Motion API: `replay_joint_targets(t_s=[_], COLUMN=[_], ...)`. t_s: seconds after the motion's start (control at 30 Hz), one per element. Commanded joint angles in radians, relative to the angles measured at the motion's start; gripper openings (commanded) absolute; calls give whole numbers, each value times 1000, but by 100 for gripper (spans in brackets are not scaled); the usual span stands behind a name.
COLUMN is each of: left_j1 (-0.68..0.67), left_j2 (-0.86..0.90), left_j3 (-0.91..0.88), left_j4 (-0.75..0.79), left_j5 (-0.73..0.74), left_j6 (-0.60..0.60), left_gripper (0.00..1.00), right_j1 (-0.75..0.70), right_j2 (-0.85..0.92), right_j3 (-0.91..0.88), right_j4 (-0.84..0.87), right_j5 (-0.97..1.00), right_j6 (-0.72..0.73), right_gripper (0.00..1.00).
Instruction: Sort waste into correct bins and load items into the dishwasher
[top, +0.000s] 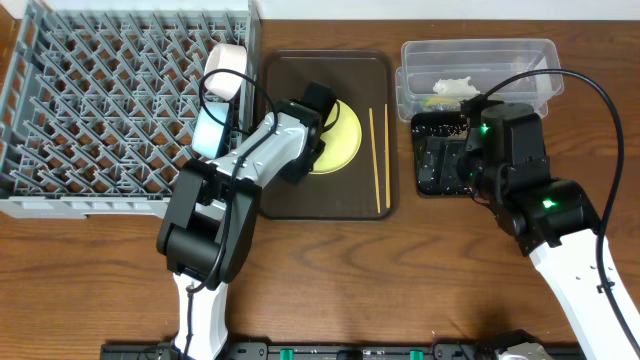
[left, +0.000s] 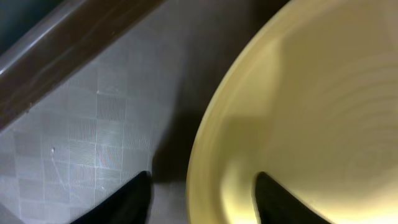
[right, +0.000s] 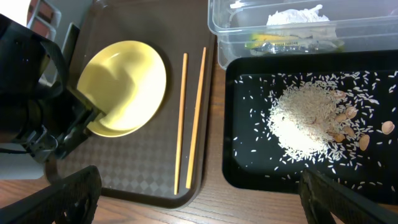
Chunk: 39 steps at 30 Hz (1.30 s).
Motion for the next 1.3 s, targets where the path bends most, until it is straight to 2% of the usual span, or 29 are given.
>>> replay_joint_targets(t_s=[0.0,0.1,0.2,0.37,0.8,0.97,1.27], left_j1=[0,0,0,0,2,5,5], left_j2=[15,16,16,16,11,-32,-198], left_j3=[-6,-18,-33,-50,-47,-34,-34], left_j4=[-2,0,7,27,28,29,29], left_j5=[-32,-32,-32,-32,-32,-51,-190], left_j6=[-4,-4,-4,-3,73,154,307], left_gripper=[46,43,35,8,7,7,7], right_j1=[-5,-5,-5,-5,-5,-5,-5], right_j2=[2,2,2,2,2,2,2], right_j3=[6,6,6,6,6,6,6], right_j4=[2,2,2,2,2,2,2], right_j5=[14,14,14,14,14,14,14], right_j6=[3,3,3,3,3,3,3], right_gripper=[99,99,99,99,99,99,99])
